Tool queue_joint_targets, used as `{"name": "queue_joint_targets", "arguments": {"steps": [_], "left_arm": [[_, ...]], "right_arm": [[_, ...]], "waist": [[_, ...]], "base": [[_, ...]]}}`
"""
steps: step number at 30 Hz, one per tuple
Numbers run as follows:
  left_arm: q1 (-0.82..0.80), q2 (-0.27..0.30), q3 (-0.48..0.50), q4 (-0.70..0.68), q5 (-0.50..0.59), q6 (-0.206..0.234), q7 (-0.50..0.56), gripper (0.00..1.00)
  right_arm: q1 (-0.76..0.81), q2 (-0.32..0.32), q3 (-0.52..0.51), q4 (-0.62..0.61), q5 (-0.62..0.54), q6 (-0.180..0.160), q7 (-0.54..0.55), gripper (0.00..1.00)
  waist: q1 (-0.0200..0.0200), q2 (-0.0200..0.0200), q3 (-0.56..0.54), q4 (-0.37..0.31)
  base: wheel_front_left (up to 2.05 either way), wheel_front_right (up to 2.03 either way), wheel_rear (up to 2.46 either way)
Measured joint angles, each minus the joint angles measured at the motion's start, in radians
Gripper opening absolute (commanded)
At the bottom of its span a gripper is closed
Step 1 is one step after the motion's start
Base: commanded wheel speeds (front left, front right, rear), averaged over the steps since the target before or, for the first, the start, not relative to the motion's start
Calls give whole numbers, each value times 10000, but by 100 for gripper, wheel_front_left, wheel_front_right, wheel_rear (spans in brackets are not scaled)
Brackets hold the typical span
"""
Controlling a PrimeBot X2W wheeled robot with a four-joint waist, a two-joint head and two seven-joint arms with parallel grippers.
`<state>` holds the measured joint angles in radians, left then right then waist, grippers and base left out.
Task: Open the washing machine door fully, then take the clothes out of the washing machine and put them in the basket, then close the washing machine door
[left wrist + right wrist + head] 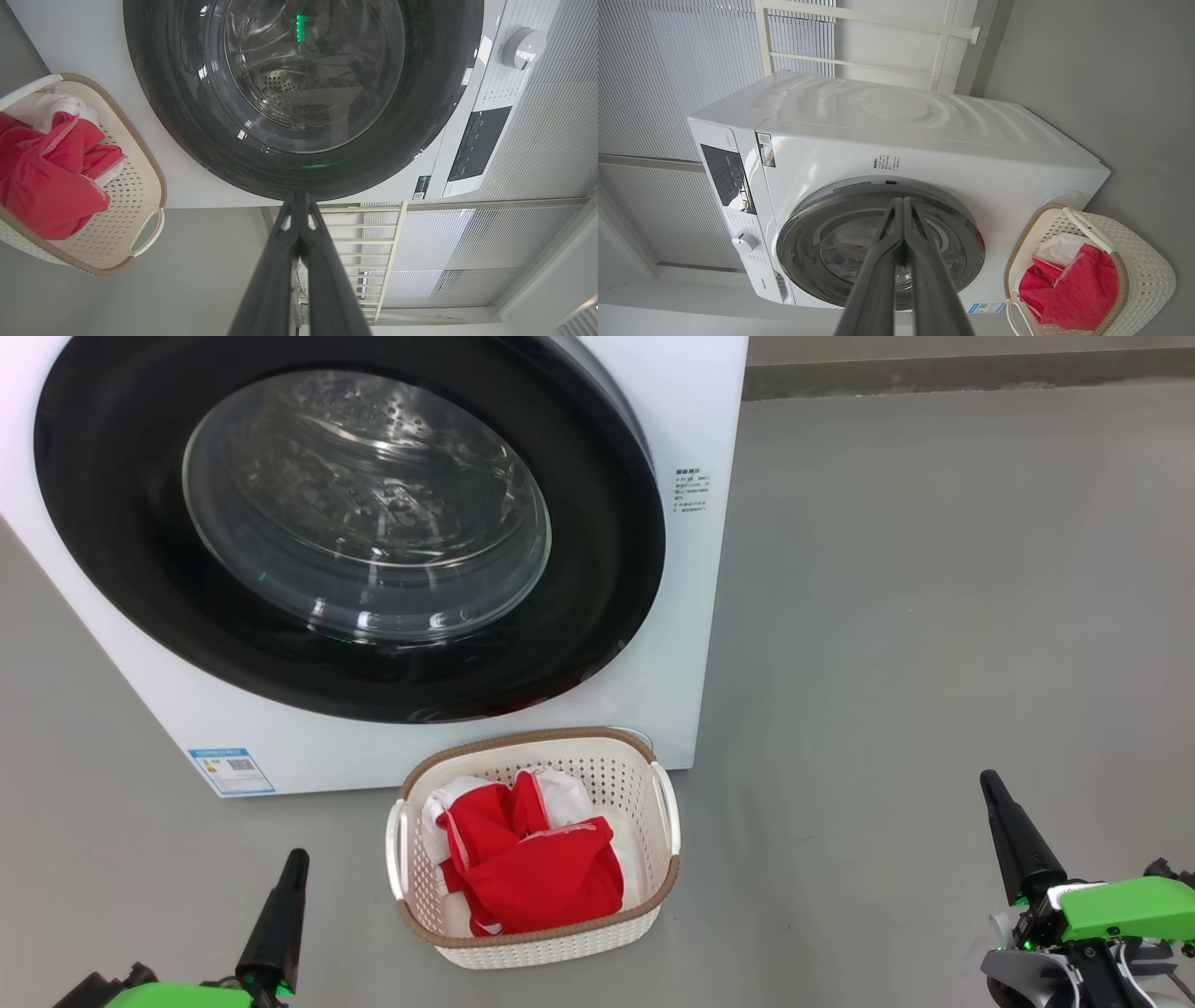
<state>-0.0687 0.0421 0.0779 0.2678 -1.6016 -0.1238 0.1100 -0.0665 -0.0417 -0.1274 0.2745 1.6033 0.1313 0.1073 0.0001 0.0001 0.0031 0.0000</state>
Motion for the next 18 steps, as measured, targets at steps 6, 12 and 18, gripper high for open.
{"name": "queue_joint_targets", "arguments": {"steps": [6, 12, 18], "left_arm": [[0, 0, 0, 0, 0, 0, 0, 0], [0, 0, 0, 0, 0, 0, 0, 0], [0, 0, 0, 0, 0, 0, 0, 0]], "right_arm": [[0, 0, 0, 0, 0, 0, 0, 0], [0, 0, 0, 0, 0, 0, 0, 0], [0, 0, 0, 0, 0, 0, 0, 0]], "waist": [[0, 0, 0, 0], [0, 0, 0, 0], [0, 0, 0, 0]], "base": [[0, 0, 0], [0, 0, 0], [0, 0, 0]]}}
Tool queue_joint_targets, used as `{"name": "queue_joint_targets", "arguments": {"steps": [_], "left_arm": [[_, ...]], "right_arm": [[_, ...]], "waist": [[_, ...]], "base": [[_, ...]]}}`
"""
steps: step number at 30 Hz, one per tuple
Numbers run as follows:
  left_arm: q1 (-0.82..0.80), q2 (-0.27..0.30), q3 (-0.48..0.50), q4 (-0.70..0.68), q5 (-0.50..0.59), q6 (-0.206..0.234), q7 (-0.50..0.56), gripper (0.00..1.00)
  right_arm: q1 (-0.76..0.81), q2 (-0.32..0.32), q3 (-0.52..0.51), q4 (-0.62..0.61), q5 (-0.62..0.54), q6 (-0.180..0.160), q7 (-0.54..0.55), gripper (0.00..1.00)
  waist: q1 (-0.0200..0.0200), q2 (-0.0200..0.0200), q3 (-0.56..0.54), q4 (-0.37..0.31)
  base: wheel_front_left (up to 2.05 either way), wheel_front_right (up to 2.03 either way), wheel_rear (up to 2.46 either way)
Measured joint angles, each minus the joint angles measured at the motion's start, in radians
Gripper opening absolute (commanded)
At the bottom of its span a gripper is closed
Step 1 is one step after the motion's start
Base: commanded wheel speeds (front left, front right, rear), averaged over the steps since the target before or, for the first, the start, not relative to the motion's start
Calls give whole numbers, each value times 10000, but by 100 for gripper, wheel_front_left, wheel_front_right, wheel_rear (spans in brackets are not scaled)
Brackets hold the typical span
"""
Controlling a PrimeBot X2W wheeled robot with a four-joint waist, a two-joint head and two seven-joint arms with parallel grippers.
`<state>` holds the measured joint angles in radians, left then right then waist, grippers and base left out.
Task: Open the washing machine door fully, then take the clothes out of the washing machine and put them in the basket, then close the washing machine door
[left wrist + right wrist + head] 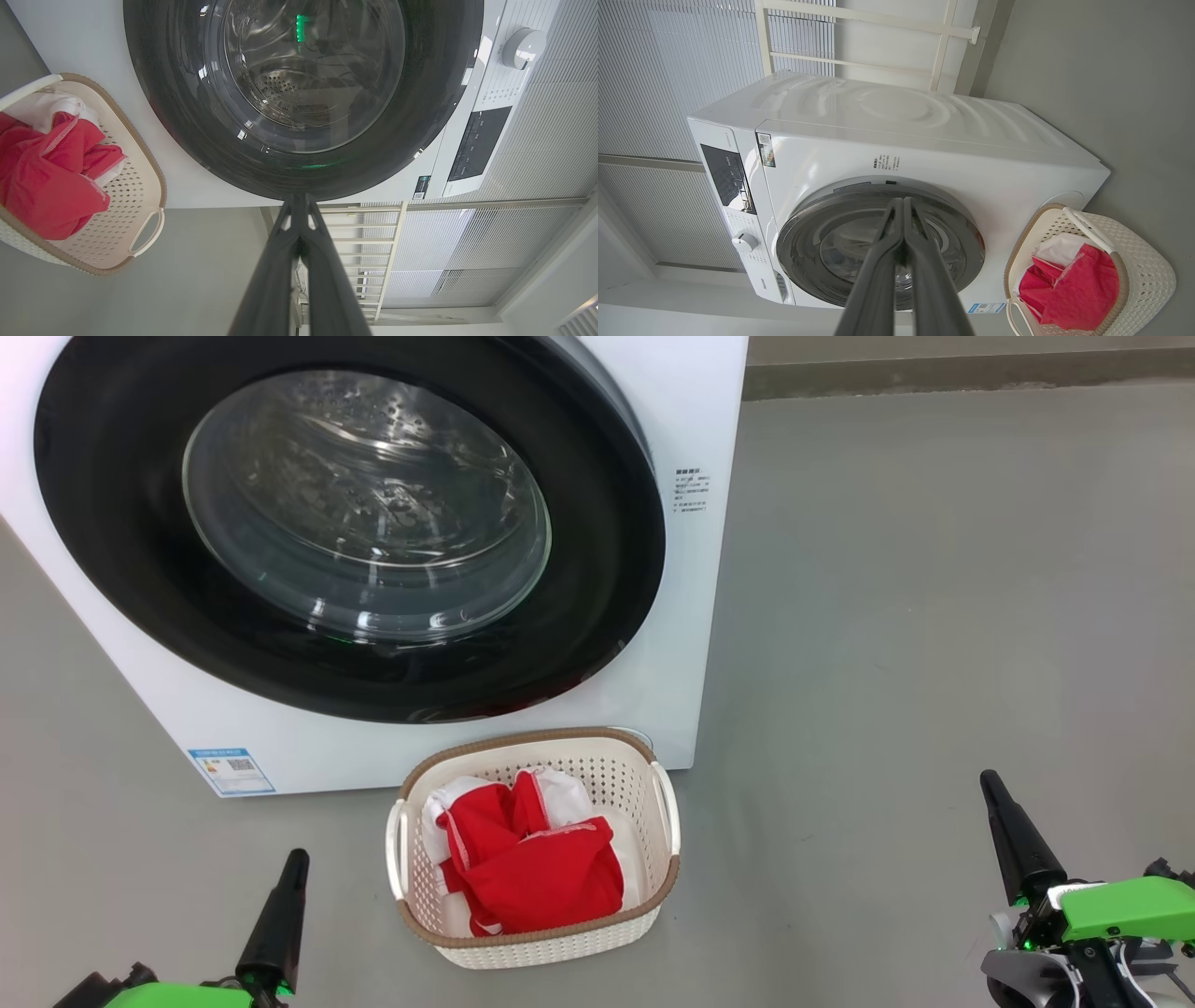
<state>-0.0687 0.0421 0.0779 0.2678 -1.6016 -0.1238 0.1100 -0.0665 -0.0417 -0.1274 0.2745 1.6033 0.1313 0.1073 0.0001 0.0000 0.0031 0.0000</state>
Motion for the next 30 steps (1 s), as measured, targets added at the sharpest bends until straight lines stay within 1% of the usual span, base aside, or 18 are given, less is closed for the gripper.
{"name": "queue_joint_targets", "arguments": {"steps": [30], "left_arm": [[0, 0, 0, 0, 0, 0, 0, 0]], "right_arm": [[0, 0, 2, 0, 0, 0, 0, 0]], "waist": [[0, 0, 0, 0]], "base": [[0, 0, 0]]}}
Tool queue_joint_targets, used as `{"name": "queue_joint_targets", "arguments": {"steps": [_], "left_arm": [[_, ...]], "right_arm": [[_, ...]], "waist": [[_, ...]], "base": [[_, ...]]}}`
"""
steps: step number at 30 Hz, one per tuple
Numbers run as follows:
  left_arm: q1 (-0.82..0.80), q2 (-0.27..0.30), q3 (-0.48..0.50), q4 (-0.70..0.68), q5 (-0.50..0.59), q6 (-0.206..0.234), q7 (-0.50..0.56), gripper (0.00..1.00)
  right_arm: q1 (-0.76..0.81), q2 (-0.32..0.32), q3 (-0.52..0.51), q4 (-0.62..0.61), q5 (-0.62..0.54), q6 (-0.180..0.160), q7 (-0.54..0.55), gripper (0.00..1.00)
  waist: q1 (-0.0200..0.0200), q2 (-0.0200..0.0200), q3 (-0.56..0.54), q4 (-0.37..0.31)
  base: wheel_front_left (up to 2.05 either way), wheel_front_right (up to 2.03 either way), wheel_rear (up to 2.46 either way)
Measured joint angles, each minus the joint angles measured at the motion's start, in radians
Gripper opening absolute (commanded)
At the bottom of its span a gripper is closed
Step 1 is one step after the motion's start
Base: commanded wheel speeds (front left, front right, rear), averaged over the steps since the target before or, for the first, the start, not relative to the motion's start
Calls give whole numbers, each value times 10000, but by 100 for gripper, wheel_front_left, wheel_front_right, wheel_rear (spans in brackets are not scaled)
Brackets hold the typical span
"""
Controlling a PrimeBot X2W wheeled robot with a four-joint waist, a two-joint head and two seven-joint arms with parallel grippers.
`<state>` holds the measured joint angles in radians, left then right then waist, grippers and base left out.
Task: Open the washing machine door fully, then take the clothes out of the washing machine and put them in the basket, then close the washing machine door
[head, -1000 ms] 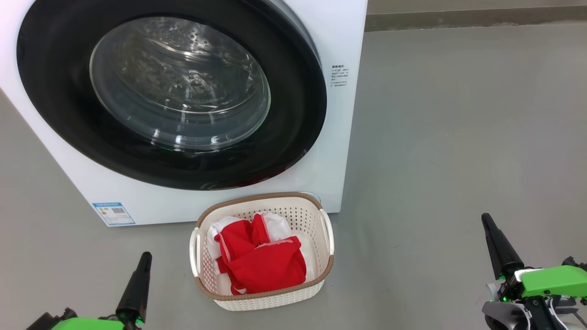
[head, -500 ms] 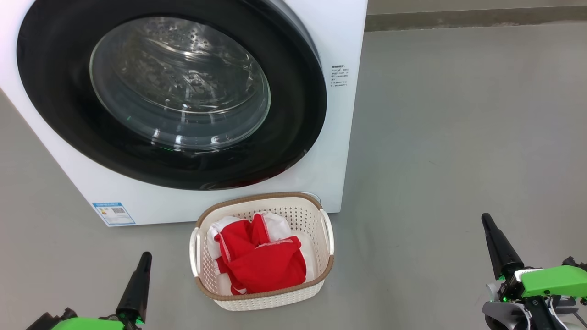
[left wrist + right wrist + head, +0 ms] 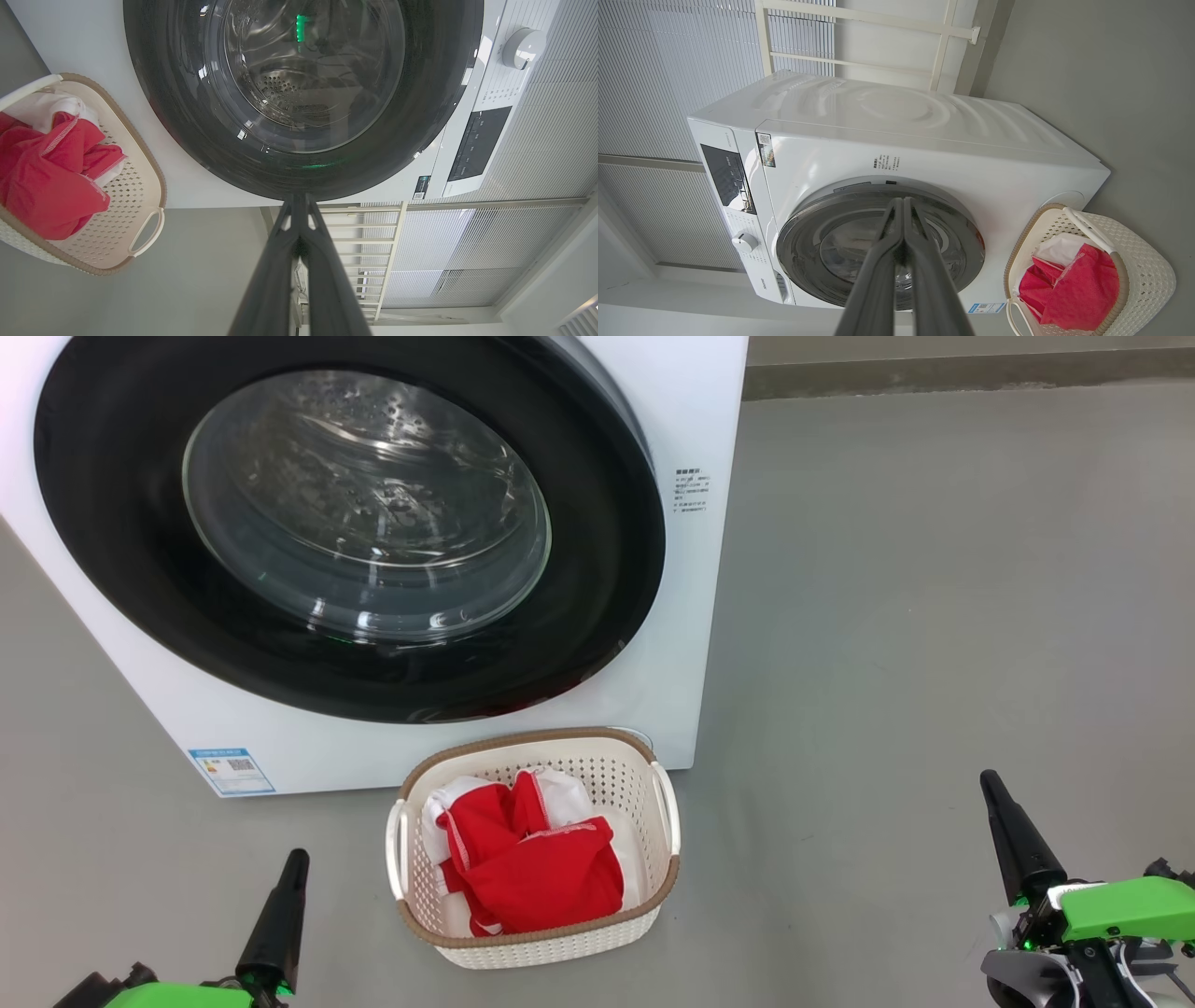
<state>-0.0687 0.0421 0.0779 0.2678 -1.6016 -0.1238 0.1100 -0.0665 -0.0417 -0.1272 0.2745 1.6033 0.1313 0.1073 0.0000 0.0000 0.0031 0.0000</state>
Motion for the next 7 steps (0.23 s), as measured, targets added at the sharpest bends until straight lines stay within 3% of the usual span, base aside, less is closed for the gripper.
{"name": "queue_joint_targets", "arguments": {"steps": [7], "left_arm": [[0, 0, 0, 0, 0, 0, 0, 0]], "right_arm": [[0, 0, 0, 0, 0, 0, 0, 0]], "waist": [[0, 0, 0, 0]], "base": [[0, 0, 0]]}}
